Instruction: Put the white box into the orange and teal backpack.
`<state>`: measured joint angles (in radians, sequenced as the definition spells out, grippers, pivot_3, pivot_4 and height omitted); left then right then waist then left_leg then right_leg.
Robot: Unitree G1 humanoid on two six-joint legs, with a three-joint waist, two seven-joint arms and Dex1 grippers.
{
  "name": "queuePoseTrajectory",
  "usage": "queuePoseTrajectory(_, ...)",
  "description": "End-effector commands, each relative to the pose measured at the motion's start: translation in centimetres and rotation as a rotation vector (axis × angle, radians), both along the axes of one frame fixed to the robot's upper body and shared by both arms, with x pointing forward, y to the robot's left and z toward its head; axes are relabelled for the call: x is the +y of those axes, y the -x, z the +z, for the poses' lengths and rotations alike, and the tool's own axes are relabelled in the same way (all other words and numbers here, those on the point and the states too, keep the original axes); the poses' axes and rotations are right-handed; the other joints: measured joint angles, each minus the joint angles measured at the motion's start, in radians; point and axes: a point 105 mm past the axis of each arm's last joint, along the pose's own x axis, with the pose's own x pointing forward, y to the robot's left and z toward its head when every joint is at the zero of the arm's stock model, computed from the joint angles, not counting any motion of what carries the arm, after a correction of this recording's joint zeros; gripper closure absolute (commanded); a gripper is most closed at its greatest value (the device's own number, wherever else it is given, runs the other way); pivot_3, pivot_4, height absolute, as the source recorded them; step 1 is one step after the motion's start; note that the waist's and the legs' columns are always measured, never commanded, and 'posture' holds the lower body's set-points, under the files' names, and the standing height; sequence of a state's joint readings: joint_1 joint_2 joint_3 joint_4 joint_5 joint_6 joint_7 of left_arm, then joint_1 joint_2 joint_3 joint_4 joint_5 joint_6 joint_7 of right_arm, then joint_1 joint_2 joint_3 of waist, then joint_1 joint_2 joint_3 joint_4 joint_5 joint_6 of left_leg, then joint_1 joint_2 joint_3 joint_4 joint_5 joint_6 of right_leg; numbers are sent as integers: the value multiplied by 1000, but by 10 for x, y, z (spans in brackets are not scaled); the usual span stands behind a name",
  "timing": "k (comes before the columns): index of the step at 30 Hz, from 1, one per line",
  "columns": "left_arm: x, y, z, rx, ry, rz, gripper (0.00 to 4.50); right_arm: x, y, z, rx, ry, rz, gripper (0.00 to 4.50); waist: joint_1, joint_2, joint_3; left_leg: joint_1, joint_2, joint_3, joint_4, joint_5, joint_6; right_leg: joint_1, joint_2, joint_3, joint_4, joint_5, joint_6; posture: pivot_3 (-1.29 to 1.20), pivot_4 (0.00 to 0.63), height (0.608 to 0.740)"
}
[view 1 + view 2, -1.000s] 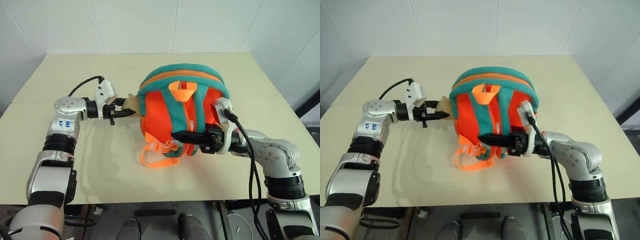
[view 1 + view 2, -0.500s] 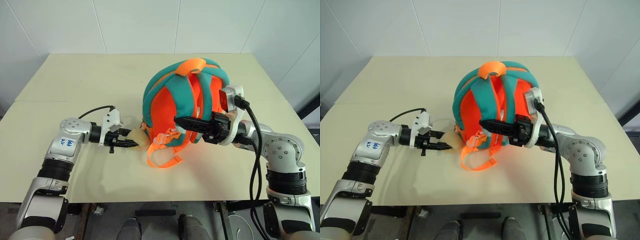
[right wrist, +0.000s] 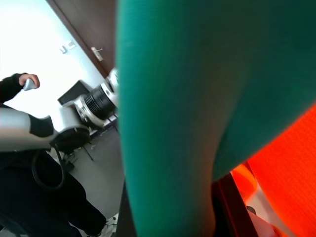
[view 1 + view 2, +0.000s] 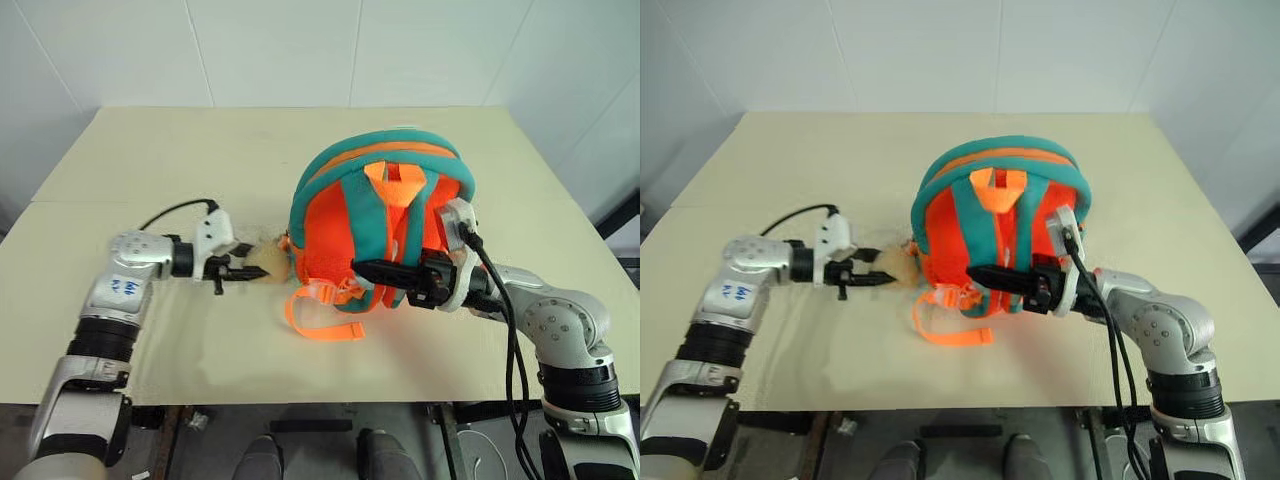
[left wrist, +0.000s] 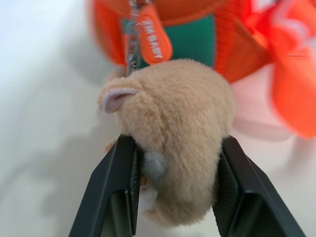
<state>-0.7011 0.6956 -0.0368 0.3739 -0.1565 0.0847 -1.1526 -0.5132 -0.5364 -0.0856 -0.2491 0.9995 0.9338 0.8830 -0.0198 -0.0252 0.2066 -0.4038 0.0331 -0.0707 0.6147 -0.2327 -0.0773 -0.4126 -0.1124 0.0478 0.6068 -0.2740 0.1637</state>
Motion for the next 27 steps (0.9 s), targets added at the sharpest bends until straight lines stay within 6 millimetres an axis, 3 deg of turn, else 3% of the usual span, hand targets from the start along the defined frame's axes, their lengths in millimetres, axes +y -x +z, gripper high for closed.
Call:
queuePoseTrajectory(1, 22, -8, 15, -80, -9, 87, 2742, -1, 8, 9, -73, -6, 11, 4500, -6, 0, 0, 0, 0, 0, 0, 0, 0, 0, 0, 0, 0, 0, 0, 0, 150, 740)
queuePoseTrajectory(5, 29, -3, 17, -79, 14, 105, 2742, -4, 2, 2, -115, 58, -50, 4500, -12, 0, 0, 0, 0, 0, 0, 0, 0, 0, 0, 0, 0, 0, 0, 0, 150, 740)
queuePoseTrajectory(6, 29, -2, 15, -76, 16, 108, 2763, -5, 0, 2, -127, 70, -68, 4180, -12, 0, 0, 0, 0, 0, 0, 0, 0, 0, 0, 0, 0, 0, 0, 0, 150, 740)
queuePoseTrajectory(9, 28, 16, 14, -76, 34, 88, 2032, -16, 6, 4, -205, 137, -86, 3168, -12, 0, 0, 0, 0, 0, 0, 0, 0, 0, 0, 0, 0, 0, 0, 0, 150, 740)
queuePoseTrajectory(15, 29, 48, 13, -47, 105, 113, 59, -50, 7, 5, -239, 224, -177, 1106, -7, 0, 0, 0, 0, 0, -1, 0, 0, 0, 0, 0, -2, 0, 0, 0, 150, 740)
queuePoseTrajectory(18, 28, 71, 4, 31, 156, 122, 0, -76, 8, -5, -257, 323, -234, 161, -7, 0, 0, 0, 0, 0, -1, -1, 0, 0, -1, 0, -4, 0, 0, 0, 150, 740)
queuePoseTrajectory(24, 20, 91, -5, 113, 181, 126, 0, -117, -5, -21, -302, 452, -346, 39, -8, 0, 0, 0, 0, 1, -1, 0, 0, 2, -1, 0, -7, -1, -3, 0, 150, 740)
queuePoseTrajectory(27, 19, 90, -6, 95, 175, 127, 0, -138, -19, -21, -339, 491, -436, 39, -8, 0, 0, 0, 0, 2, -1, 1, 1, 3, -1, 0, -12, -5, -18, 0, 150, 740)
